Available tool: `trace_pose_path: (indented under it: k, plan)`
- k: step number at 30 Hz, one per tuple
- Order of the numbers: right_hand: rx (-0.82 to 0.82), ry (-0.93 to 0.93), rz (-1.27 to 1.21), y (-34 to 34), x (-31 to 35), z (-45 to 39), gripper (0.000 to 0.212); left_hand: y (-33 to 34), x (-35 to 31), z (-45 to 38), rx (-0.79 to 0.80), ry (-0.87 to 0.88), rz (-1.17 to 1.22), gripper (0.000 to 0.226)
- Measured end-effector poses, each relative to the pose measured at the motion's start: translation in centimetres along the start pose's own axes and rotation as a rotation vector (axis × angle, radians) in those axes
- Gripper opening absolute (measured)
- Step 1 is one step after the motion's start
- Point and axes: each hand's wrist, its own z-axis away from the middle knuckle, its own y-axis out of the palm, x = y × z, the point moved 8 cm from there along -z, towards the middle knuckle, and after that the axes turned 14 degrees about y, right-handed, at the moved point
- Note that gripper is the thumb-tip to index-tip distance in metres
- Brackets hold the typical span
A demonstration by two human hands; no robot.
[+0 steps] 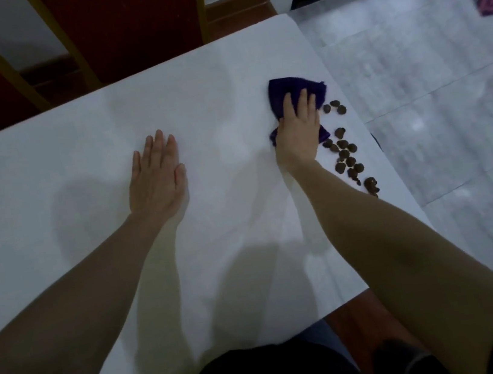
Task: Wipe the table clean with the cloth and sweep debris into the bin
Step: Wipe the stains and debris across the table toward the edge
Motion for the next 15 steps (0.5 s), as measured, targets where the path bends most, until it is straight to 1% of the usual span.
trace_pose_path:
  k: [2,5,9,12,15]
  plan:
    - [0.018,-0.123,0.003,0.7,1.0,2.2,0.059,0.1,-0.5,0.3,-0.001,0.014,-0.001,0.062]
    - [0.055,-0.308,-0.019,1.7,2.8,6.5,0.056,0.4,-0.9,0.9,0.007,0.009,-0.010,0.058]
    - [0.095,-0.477,0.009,2.1,2.9,12.8,0.058,1.1,-2.0,2.2,0.011,0.031,-0.023,0.058]
    - [0.162,-0.546,0.018,1.5,0.3,16.2,0.058,2.0,-3.0,3.5,0.022,0.048,-0.006,0.065]
    - [0.173,-0.532,0.039,0.3,-3.7,17.1,0.054,2.8,-4.4,4.7,0.039,0.067,0.013,0.069]
